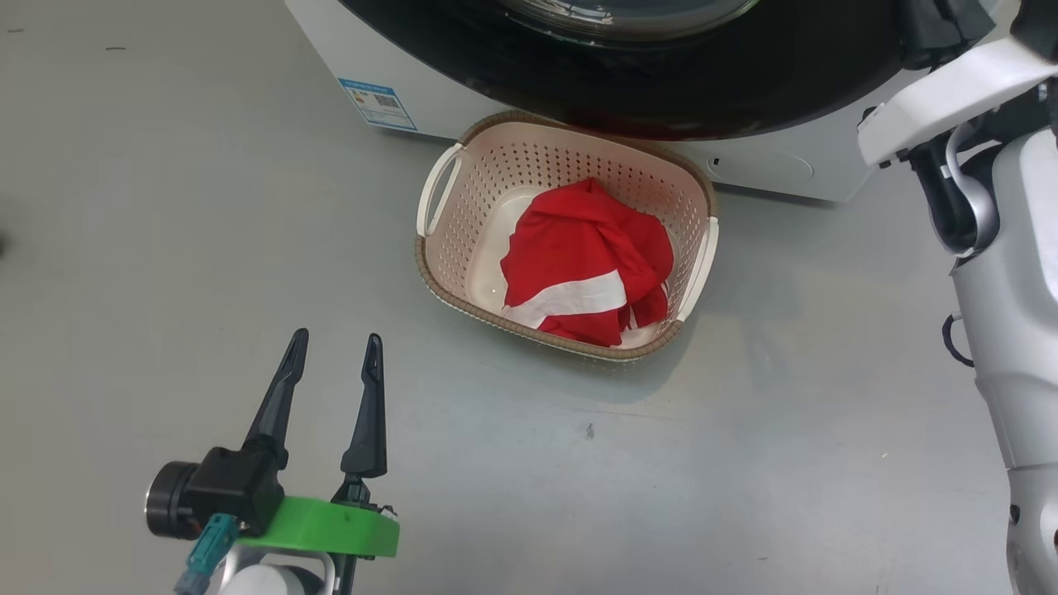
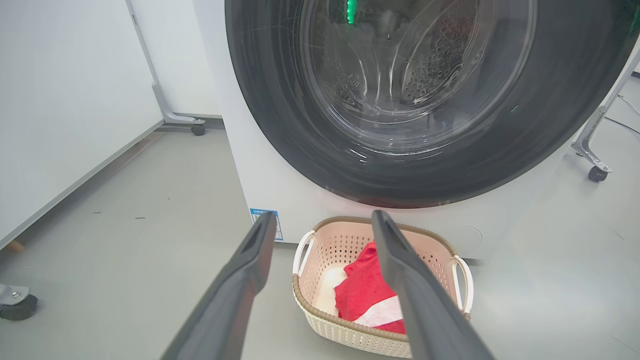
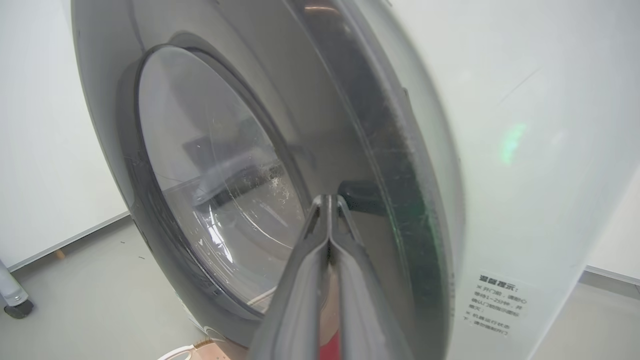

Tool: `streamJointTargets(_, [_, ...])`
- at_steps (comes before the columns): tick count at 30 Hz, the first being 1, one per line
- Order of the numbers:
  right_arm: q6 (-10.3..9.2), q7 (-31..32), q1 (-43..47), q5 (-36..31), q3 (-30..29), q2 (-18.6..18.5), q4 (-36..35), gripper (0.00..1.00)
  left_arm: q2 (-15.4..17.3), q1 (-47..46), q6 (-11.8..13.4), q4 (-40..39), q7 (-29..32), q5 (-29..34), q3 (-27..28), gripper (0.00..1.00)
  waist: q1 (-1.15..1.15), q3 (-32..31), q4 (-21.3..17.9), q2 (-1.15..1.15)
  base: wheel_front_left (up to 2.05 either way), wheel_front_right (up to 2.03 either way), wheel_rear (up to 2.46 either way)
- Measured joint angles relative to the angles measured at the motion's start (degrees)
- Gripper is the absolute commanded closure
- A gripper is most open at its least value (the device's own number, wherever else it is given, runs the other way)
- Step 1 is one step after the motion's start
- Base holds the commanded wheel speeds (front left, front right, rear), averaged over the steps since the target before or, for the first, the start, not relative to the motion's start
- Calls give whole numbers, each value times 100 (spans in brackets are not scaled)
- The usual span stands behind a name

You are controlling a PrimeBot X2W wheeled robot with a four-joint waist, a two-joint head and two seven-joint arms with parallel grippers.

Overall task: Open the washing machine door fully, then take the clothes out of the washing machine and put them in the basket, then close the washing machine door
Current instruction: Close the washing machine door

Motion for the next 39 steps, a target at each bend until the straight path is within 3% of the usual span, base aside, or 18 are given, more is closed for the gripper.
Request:
streamJointTargets(9, [23, 24, -577, -2, -65, -246, 366, 100, -18, -122, 0, 60, -48, -19, -29, 0, 0, 185, 153, 0, 0, 0, 0])
streamJointTargets(17, [73, -59, -843, -1, -126, -243, 689, 100, -27, -173, 0, 113, -49, -25, -27, 0, 0, 255, 214, 0, 0, 0, 0])
streamJointTargets(30, [71, -534, -829, 49, 93, -31, 1131, 100, -38, -254, 1, 290, -52, -25, 19, 0, 1, 97, 102, 0, 0, 0, 0])
streamJointTargets(37, [73, -744, -226, 137, 316, 166, 1136, 100, -38, -258, 2, 328, -52, -23, 53, 0, 0, -81, -80, 0, 0, 0, 0])
streamJointTargets(38, [73, -768, -129, 156, 331, 183, 1134, 80, -38, -258, 2, 337, -52, -20, 63, 0, 0, -111, -110, 0, 0, 0, 0])
streamJointTargets(39, [73, -797, -22, 178, 331, 213, 1131, 53, -38, -258, 2, 353, -53, -15, 73, 0, 0, -143, -142, 0, 0, 0, 0])
